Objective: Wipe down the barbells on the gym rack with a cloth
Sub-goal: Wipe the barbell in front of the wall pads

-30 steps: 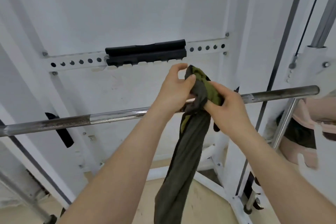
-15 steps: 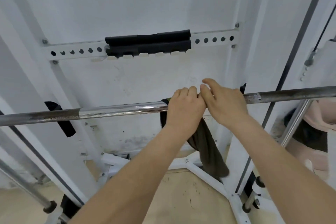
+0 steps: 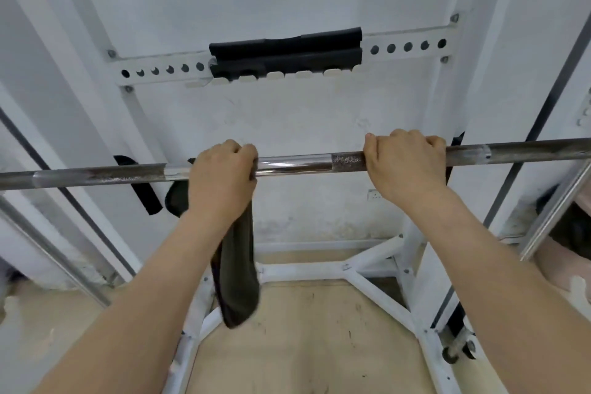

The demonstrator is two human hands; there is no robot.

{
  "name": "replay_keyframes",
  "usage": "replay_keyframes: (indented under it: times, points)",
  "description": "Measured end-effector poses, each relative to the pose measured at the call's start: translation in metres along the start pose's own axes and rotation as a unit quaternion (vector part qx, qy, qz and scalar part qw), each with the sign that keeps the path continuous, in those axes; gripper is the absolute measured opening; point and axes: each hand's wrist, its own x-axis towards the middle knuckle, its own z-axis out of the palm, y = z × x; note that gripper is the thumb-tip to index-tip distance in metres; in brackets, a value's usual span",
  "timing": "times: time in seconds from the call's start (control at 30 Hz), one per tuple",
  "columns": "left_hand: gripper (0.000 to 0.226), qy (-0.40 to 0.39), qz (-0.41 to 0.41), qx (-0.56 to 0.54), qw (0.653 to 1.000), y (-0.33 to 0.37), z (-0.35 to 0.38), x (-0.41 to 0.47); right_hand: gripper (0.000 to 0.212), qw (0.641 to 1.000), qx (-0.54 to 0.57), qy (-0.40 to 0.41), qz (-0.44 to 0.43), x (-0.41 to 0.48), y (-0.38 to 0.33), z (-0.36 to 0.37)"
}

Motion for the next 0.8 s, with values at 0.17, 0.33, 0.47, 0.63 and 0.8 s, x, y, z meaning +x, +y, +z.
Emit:
replay_keyframes:
  times: [0.17,0.33,0.47,0.63,0.8]
  points:
    - [0.037,0.036,0.147,-0.023,0.988,0.098,0.004,0.020,0.034,0.994,0.099,0.035,-0.013,0.005,-0.025,0.001]
    - [0.033,0.072,0.103,-0.012,0.992,0.041,0.013,0.012,0.034,0.986,0.151,0.063,-0.034,-0.001,-0.061,-0.001]
    - [0.038,0.058,0.042,-0.034,0.997,-0.055,0.013,-0.005,0.030,0.966,0.217,0.092,-0.103,-0.020,-0.138,-0.001]
    - [0.086,-0.156,0.021,-0.339,0.928,-0.123,-0.020,-0.015,0.038,0.938,0.338,-0.005,-0.078,-0.067,-0.223,0.012]
    - [0.058,-0.057,-0.032,-0.378,0.923,-0.165,-0.019,-0.039,0.058,0.922,0.384,-0.048,-0.014,-0.070,-0.262,0.004]
